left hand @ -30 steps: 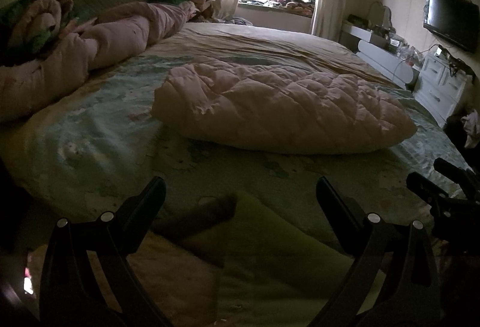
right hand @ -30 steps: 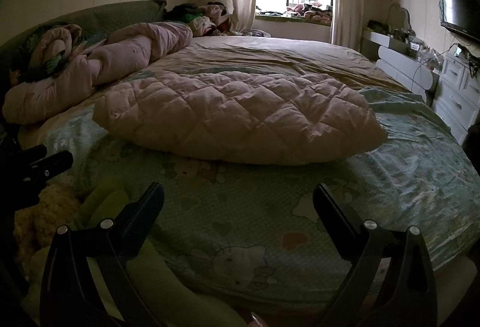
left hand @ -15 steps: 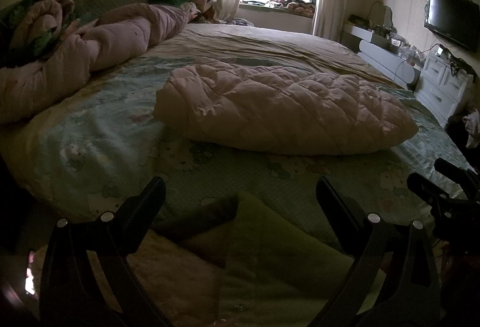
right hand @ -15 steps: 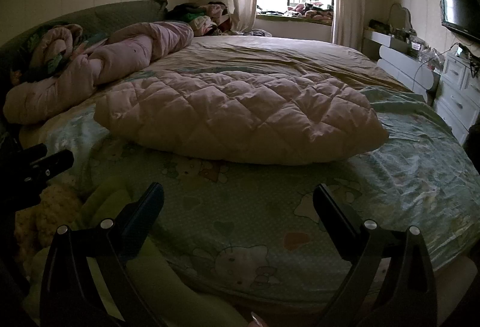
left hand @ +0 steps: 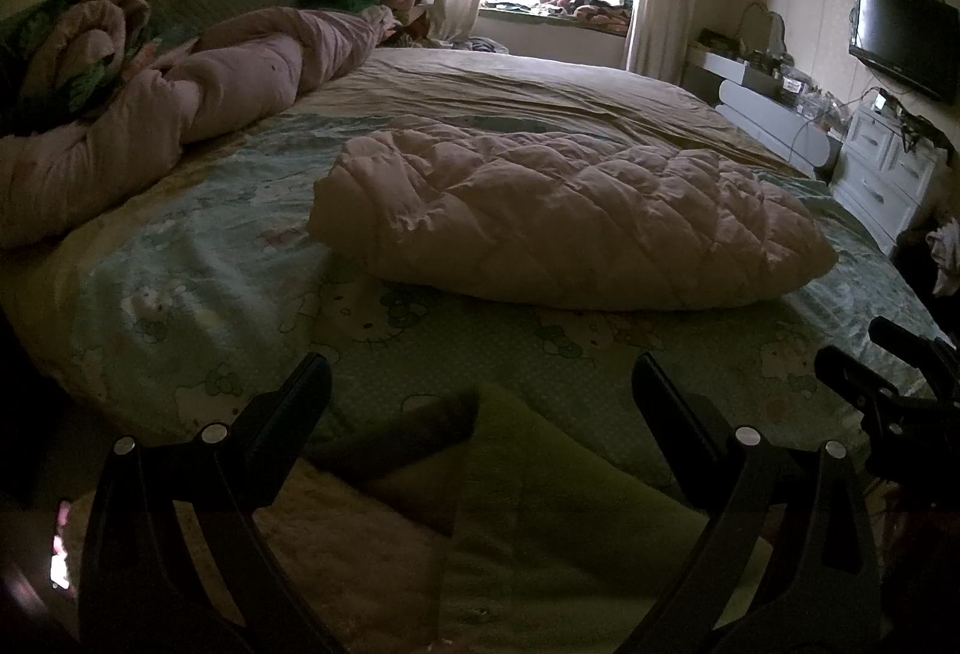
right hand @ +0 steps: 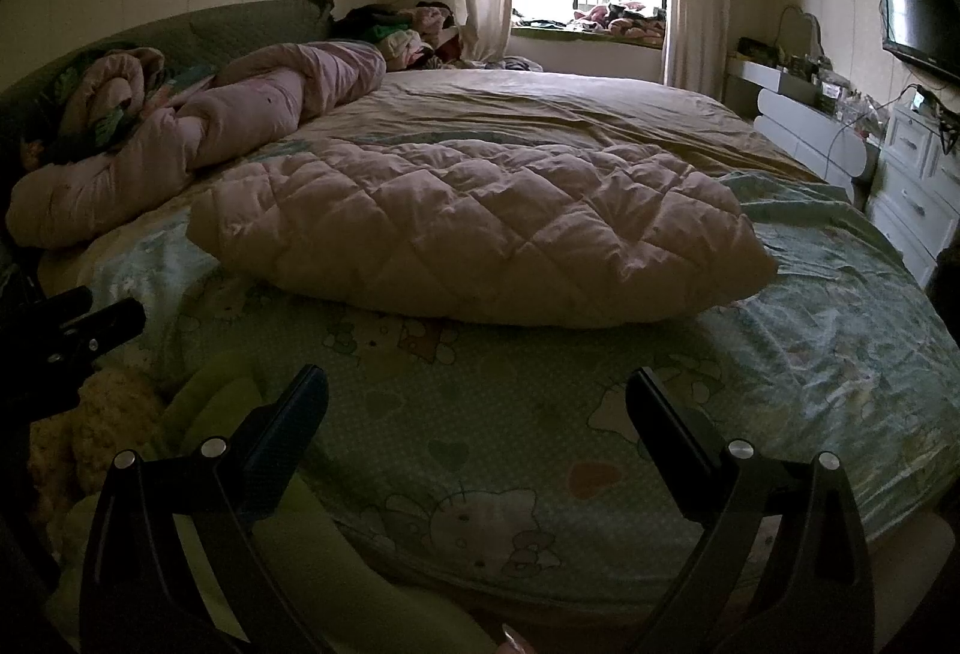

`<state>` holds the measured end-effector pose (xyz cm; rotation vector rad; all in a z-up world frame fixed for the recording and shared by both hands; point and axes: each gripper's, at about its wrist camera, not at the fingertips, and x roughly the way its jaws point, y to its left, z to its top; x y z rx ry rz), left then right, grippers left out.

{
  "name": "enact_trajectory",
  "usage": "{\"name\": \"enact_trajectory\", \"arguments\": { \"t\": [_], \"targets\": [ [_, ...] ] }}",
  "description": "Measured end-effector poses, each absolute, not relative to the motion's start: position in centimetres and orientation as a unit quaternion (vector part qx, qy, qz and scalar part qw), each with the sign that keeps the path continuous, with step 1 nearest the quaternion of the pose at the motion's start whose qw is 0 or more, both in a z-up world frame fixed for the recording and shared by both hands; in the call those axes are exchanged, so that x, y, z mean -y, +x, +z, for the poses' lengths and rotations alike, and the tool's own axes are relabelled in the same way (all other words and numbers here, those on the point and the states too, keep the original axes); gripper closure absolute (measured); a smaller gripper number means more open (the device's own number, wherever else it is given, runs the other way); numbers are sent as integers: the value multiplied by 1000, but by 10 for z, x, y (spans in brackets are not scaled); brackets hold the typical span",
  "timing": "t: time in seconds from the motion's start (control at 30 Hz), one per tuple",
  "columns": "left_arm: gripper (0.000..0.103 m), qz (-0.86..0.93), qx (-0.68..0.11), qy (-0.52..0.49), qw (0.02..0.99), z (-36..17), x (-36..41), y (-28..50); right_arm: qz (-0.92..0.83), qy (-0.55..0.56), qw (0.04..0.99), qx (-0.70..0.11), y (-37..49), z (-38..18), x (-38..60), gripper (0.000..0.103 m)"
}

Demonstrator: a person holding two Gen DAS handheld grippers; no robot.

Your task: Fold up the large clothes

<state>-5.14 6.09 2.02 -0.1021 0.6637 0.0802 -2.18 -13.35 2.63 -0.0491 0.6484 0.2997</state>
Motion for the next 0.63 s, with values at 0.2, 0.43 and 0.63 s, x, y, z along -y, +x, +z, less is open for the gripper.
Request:
{"name": "enact_trajectory", "arguments": {
  "t": [0.2,0.43,0.63],
  "targets": [
    [9,52,-337,-51,939,19,-67,-47,144,-22,936,-321,-23,25,133,4],
    [9,59,-352,-79,931,12,-90,-29,115,11,938,-326,-18,27,157,4],
    [9,164,-369,-86,911,14,-196,52,-116,112,920,-358,2,-5,328,4]
  ]
}}
